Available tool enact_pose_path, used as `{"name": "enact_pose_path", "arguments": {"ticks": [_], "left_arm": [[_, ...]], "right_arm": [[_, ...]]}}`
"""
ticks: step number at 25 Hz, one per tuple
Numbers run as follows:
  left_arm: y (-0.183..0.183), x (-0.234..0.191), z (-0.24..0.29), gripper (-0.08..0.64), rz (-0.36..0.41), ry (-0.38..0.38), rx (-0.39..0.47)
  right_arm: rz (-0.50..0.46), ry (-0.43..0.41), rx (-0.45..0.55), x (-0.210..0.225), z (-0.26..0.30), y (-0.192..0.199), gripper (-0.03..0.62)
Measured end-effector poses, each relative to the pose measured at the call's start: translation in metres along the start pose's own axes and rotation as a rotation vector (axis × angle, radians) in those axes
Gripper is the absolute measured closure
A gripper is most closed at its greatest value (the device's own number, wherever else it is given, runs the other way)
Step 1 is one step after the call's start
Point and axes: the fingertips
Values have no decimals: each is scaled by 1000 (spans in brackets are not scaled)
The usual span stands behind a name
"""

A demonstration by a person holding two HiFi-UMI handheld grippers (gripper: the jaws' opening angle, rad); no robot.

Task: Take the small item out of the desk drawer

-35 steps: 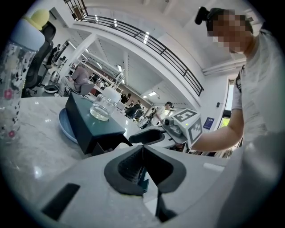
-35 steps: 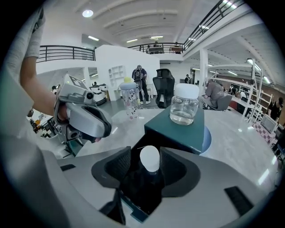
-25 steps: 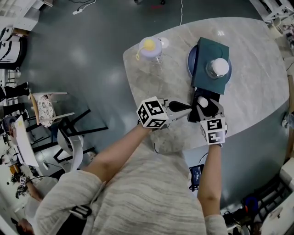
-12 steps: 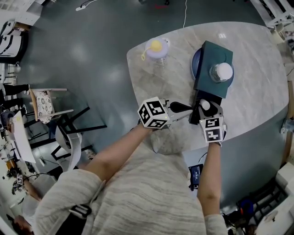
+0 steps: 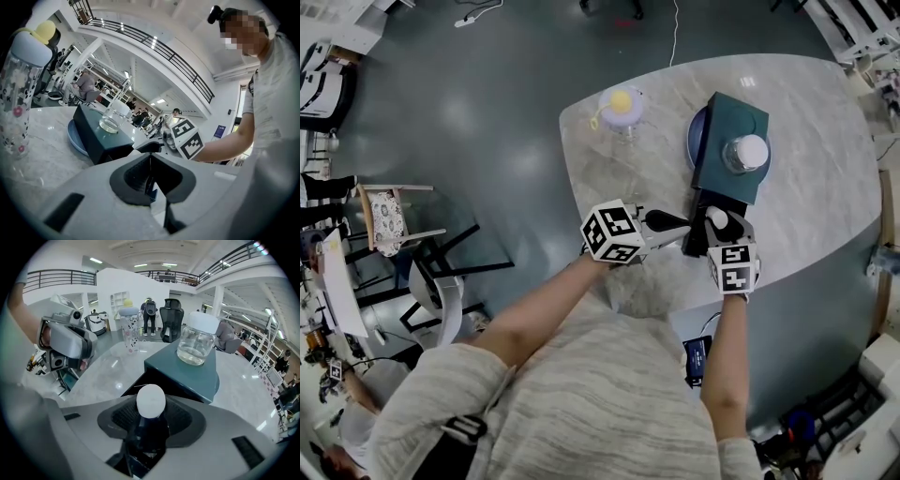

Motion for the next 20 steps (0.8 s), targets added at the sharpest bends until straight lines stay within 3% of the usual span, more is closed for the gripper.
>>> {"name": "enact_pose_path", "arguments": {"ticks": [5,12,20], "left_arm": [[-8,6,3,545,24,17,2],[-23,25,5,545,70,57,0],[-43,53,5,545,136,119,-5]], "right_arm": [[94,19,71,5,-18,-12,425],[272,42,245,8,-59,-40,425],[292,72,384,3,-105,-69,425]]}}
Point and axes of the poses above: the fingertips, and each gripper's own axes: z forward along the fingers, x to its right, y out of its underside, and after that the axes turned 6 degrees about x, right-handed
